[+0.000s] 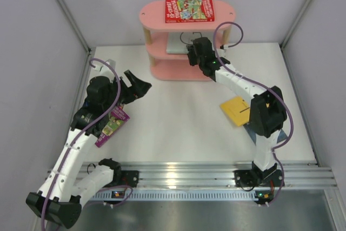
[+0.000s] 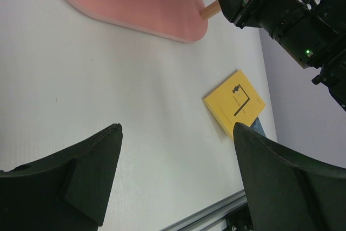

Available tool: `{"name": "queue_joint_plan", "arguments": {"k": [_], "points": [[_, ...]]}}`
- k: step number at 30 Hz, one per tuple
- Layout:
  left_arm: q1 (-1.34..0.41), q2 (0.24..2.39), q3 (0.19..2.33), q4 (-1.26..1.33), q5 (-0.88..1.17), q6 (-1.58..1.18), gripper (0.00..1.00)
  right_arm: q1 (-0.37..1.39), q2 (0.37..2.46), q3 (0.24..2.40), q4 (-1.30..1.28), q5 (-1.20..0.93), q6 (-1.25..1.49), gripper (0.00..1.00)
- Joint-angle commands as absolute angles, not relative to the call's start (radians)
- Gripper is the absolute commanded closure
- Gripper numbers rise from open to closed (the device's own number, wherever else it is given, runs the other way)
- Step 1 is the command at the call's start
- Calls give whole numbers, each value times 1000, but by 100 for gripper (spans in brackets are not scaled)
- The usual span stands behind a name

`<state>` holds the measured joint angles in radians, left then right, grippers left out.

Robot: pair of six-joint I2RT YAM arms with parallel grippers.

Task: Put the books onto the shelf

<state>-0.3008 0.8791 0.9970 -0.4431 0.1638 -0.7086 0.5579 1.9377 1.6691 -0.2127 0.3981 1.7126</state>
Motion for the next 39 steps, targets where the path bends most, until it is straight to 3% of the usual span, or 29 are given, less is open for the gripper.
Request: {"name": "queue_joint_plan", "arguments": {"k": [1,8,17,27,39], "points": [[-296,862,1006,-428,164,-710,12,545,1911,1736,-212,377,1680,57],[-296,853,1011,-436,163,-709,12,541,1896,1724,-261,385,1687,57],[-298,850,1012,-436,164,-713,12,538,1878,1707,-264,394,1689,66],[-296,851,1011,-436,163,-712,12,532,1894,1698,-265,376,1697,83],[-296,854,1017,-436,158,-707,12,537,1927,1687,-181,357,1743,84]]}}
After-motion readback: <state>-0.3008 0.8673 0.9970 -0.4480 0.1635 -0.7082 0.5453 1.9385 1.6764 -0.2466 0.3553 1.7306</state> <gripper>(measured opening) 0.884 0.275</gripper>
